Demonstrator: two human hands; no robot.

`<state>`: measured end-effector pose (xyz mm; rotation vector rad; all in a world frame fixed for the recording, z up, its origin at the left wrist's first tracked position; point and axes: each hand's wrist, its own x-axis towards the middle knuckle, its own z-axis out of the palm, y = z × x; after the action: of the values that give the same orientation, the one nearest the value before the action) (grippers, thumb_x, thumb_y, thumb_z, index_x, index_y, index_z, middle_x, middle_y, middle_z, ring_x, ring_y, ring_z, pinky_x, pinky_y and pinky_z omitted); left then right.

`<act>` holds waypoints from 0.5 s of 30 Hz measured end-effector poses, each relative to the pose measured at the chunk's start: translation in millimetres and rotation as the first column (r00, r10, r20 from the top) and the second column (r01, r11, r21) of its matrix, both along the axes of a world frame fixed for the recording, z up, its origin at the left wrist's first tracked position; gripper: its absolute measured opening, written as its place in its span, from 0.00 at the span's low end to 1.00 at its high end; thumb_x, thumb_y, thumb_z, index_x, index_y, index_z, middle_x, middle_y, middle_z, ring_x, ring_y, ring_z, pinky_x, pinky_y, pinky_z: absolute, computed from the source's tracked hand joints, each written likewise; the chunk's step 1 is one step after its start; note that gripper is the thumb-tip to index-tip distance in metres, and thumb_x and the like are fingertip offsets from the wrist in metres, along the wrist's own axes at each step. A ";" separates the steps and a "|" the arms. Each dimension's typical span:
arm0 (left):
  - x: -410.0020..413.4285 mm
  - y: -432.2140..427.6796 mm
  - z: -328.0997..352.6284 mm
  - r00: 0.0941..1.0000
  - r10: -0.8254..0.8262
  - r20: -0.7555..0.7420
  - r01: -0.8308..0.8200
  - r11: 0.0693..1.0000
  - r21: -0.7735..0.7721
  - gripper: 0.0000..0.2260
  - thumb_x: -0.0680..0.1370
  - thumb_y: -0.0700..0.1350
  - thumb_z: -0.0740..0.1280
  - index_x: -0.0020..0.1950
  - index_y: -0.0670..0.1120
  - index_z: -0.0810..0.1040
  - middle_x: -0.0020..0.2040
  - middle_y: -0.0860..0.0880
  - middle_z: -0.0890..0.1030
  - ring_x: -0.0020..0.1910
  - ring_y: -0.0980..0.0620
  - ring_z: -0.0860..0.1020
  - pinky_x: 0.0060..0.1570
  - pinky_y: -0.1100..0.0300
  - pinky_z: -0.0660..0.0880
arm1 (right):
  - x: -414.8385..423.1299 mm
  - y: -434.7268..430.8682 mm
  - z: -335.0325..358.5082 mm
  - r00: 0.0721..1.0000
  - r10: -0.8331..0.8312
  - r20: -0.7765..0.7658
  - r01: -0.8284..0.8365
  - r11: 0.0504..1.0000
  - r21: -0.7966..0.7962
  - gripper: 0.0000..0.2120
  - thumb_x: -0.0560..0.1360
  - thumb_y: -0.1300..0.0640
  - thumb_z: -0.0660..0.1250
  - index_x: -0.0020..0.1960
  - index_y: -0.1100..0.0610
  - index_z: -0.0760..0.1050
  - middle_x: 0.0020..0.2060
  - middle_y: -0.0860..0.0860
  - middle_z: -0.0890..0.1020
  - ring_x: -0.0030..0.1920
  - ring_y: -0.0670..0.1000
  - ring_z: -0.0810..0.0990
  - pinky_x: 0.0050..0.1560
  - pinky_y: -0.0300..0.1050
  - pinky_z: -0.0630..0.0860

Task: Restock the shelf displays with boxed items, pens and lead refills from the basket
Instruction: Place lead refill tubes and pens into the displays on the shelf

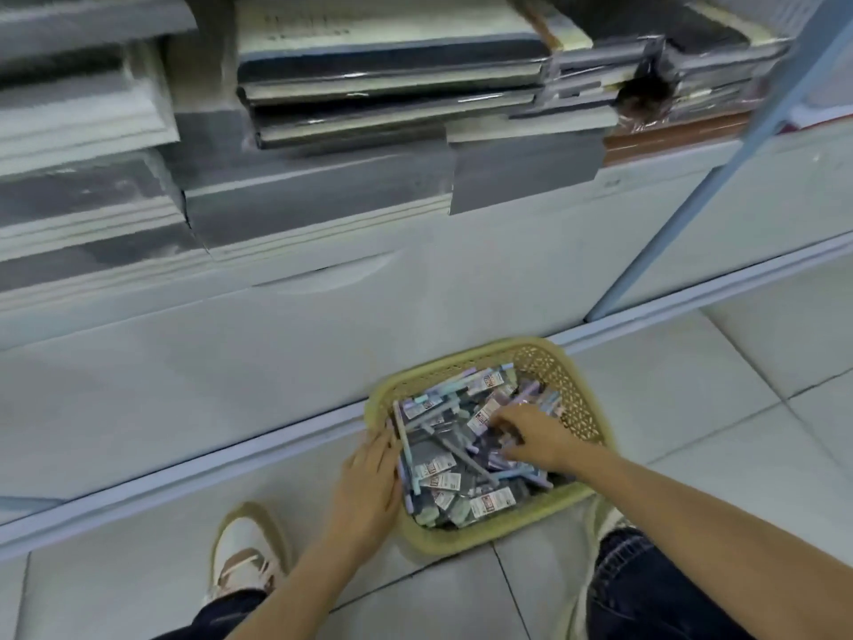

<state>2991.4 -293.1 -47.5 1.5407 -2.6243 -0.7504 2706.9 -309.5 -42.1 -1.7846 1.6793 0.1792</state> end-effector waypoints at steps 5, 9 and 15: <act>11.7 2.6 -21.8 0.996 -0.002 -0.084 -0.005 0.996 -0.087 0.23 0.81 0.49 0.55 0.74 0.40 0.67 0.75 0.43 0.64 0.75 0.45 0.62 0.72 0.49 0.62 | 13.6 14.8 -34.8 0.973 0.178 -0.149 -0.180 0.984 0.000 0.21 0.74 0.46 0.69 0.62 0.53 0.70 0.59 0.51 0.73 0.58 0.54 0.72 0.52 0.48 0.67; 14.7 4.7 -30.4 0.996 0.022 -0.088 -0.028 0.997 -0.072 0.25 0.81 0.51 0.51 0.77 0.41 0.61 0.78 0.47 0.59 0.77 0.50 0.55 0.74 0.50 0.59 | 13.2 -1.1 -19.5 0.991 0.107 0.075 -0.107 0.994 0.000 0.11 0.74 0.52 0.71 0.53 0.55 0.78 0.47 0.50 0.80 0.47 0.51 0.78 0.46 0.45 0.76; 13.5 6.6 -28.0 0.992 0.097 -0.086 -0.102 0.993 -0.059 0.29 0.81 0.46 0.62 0.78 0.41 0.54 0.79 0.47 0.52 0.78 0.49 0.48 0.76 0.54 0.50 | 56.7 -10.9 -24.5 0.978 -0.080 0.193 0.098 0.991 -0.087 0.26 0.77 0.47 0.68 0.70 0.56 0.66 0.64 0.54 0.72 0.62 0.53 0.74 0.60 0.46 0.72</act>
<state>3004.9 -286.5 -75.4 1.5740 -2.4675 -0.7007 2763.7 -320.4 -66.5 -1.7319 1.6498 -0.1100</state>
